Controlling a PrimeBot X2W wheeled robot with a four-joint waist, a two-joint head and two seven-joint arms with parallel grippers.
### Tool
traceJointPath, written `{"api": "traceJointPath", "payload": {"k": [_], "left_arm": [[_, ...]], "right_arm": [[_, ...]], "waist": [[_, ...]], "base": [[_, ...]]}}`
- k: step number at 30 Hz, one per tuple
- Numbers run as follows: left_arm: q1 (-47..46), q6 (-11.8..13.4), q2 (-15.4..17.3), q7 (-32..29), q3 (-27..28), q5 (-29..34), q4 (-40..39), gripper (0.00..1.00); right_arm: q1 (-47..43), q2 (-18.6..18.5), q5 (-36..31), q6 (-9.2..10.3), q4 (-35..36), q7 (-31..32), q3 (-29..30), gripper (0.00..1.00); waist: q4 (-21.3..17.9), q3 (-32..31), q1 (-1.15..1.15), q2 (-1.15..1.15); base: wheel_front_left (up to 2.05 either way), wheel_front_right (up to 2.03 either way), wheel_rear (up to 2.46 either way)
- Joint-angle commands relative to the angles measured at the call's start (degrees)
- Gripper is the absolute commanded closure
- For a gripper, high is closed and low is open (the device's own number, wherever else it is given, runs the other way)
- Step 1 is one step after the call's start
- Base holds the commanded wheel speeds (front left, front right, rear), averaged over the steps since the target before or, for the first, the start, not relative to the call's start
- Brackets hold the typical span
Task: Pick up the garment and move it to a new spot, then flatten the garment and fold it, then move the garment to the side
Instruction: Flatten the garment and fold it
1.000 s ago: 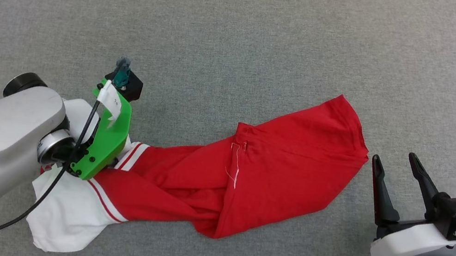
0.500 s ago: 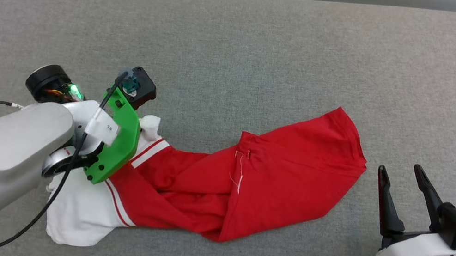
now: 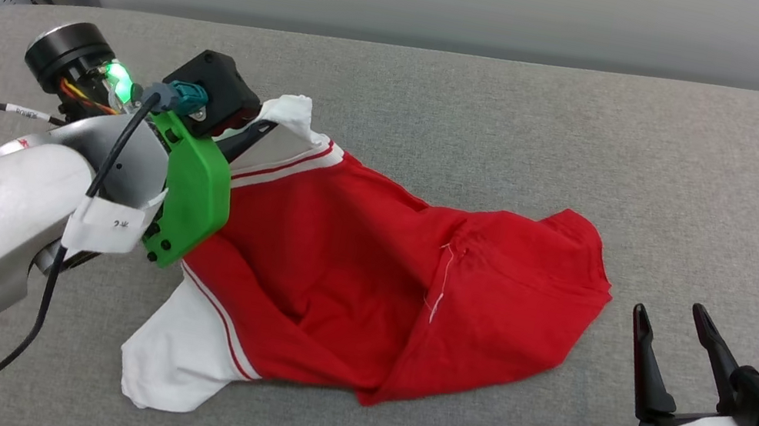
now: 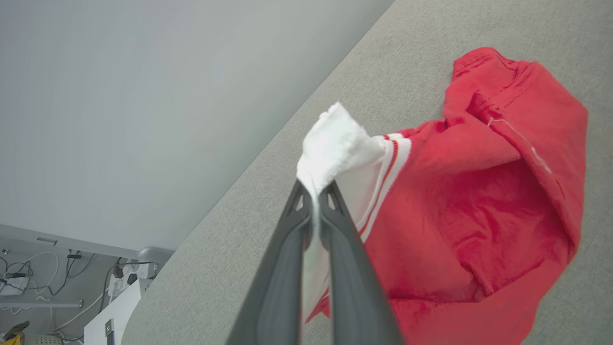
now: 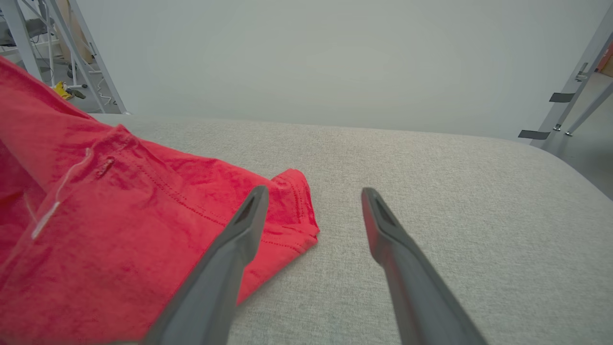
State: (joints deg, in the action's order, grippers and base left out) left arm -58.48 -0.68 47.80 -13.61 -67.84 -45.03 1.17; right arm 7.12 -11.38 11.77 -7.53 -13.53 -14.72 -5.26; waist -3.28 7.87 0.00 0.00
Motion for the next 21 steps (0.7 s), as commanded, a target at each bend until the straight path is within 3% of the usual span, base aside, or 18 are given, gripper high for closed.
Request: {"api": "traceJointPath", "payload": {"k": [1, 10, 16, 21], "left_arm": [[-1.2, 0.6, 0.1, 0.4, 0.3, 1.0, -0.3, 1.0], [-8.2, -1.5, -5.7, -0.6, -0.2, 4.7, 3.4, 1.0], [-15.3, -4.5, -13.6, -0.8, -1.6, 7.9, 12.9, 1.0], [-18.4, -6.2, -21.9, 2.1, -3.6, 10.1, 23.3, 1.0]], "right_arm": [[-0.2, 0.1, -0.3, 0.04, 0.3, -0.3, -0.2, 0.0], [2.4, 1.3, -0.4, 0.04, 1.9, -0.3, -0.4, 0.0], [4.5, 3.2, -0.4, 0.04, 2.9, -0.3, -0.1, 0.0], [6.4, 4.3, -0.4, 0.04, 3.6, -0.3, 0.1, 0.0]], "waist": [[-0.6, 0.1, 0.0, 0.0], [-7.7, 5.4, 0.0, 0.0], [-12.8, 11.4, 0.0, 0.0], [-15.7, 15.3, 0.0, 0.0]], "base": [[0.0, 0.0, 0.0], [0.0, 0.0, 0.0], [0.0, 0.0, 0.0], [0.0, 0.0, 0.0]]}}
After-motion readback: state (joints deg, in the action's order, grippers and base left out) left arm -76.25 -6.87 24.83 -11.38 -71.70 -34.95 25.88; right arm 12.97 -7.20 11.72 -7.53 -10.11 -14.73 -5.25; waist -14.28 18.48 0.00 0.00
